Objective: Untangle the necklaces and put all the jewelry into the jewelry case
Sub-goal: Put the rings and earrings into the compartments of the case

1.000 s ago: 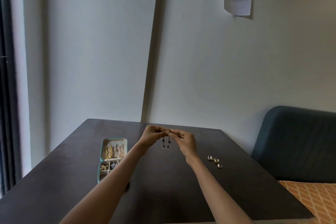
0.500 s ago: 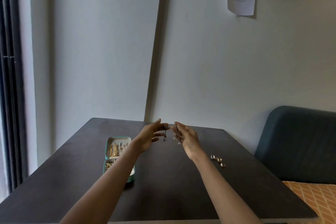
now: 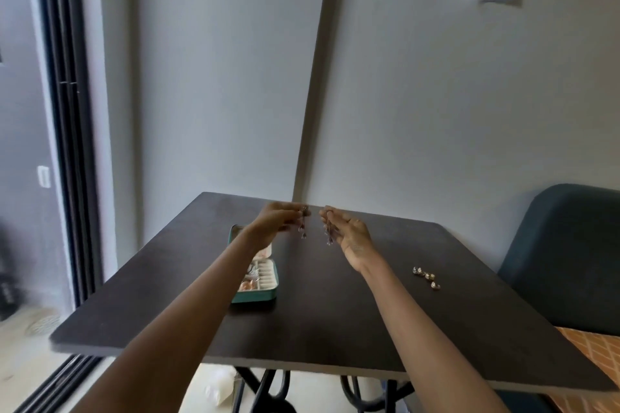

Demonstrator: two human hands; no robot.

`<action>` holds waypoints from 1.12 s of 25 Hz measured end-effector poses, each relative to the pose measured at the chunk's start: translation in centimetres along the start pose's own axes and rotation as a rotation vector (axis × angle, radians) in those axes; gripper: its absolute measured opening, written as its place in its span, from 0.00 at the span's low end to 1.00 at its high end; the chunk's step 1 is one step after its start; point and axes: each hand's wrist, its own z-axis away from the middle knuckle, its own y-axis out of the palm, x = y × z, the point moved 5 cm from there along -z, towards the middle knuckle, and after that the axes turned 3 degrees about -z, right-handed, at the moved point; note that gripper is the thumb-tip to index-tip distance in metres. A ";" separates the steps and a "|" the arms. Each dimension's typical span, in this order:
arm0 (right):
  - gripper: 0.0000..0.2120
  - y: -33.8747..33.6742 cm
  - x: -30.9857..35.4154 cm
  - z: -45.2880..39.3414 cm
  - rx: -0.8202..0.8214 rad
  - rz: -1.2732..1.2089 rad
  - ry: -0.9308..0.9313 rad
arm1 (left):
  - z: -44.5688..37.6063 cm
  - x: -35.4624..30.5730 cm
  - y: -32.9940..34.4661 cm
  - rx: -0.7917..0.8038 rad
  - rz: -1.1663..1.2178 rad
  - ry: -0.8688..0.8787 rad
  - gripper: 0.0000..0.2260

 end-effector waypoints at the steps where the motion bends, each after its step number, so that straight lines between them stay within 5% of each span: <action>1: 0.10 0.9 -0.7 0.0 -0.005 0.031 0.007 | 0.8 -0.3 -1.1 -0.034 -0.080 0.033 0.08; 6: 0.11 6.8 -5.8 0.2 -0.046 0.150 0.063 | 5.2 -0.6 -5.3 -0.146 -0.303 0.067 0.07; 14: 0.11 10.2 -13.9 0.0 -0.152 0.379 0.127 | 8.7 4.9 -8.9 -0.273 -0.446 -0.112 0.05; 23: 0.08 11.3 -12.1 0.9 -0.145 0.364 0.080 | 8.6 6.1 -9.7 -0.318 -0.712 -0.134 0.03; 28: 0.08 12.2 -11.5 1.1 -0.122 0.384 0.095 | 8.4 6.6 -9.9 -0.212 -0.917 -0.205 0.04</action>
